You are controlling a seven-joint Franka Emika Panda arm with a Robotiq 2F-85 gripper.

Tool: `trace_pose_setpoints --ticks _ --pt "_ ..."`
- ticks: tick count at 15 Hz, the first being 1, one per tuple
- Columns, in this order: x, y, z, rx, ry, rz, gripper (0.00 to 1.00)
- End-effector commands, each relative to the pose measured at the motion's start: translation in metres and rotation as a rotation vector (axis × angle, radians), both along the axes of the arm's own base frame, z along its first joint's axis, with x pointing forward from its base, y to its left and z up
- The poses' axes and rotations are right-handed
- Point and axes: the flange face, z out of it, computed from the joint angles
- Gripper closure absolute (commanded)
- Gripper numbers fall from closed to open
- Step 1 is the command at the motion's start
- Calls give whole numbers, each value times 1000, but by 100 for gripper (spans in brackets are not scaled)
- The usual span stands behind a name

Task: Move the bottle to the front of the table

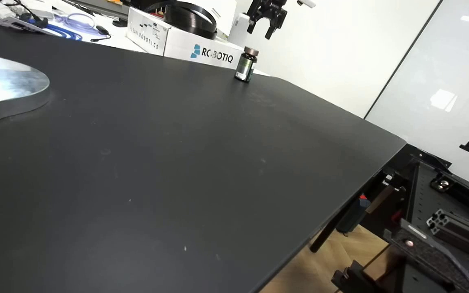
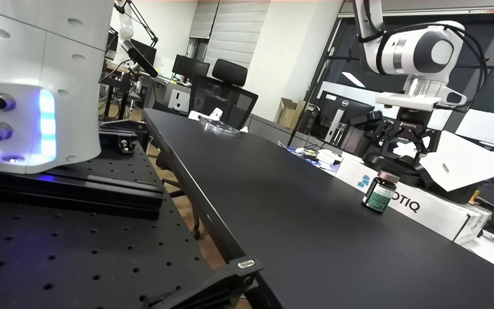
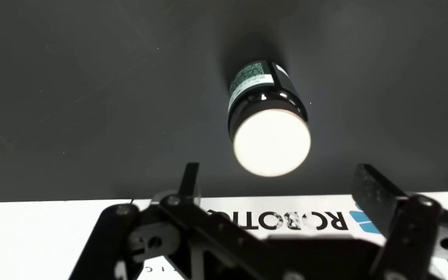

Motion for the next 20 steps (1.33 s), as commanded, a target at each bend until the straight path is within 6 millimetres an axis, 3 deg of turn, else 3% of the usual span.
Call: trace_pose_setpoints --ticks 1,11,12,14,18,20 --pt "5 -3 -18 31 -4 4 0" --pt "9 -4 -53 29 -13 19 0" --pt "10 -4 -55 28 -22 20 25" --pt "10 -3 -55 20 -40 26 33" --pt "6 -2 -39 4 -44 38 63" --pt "0 -1 -21 -2 -27 37 64"
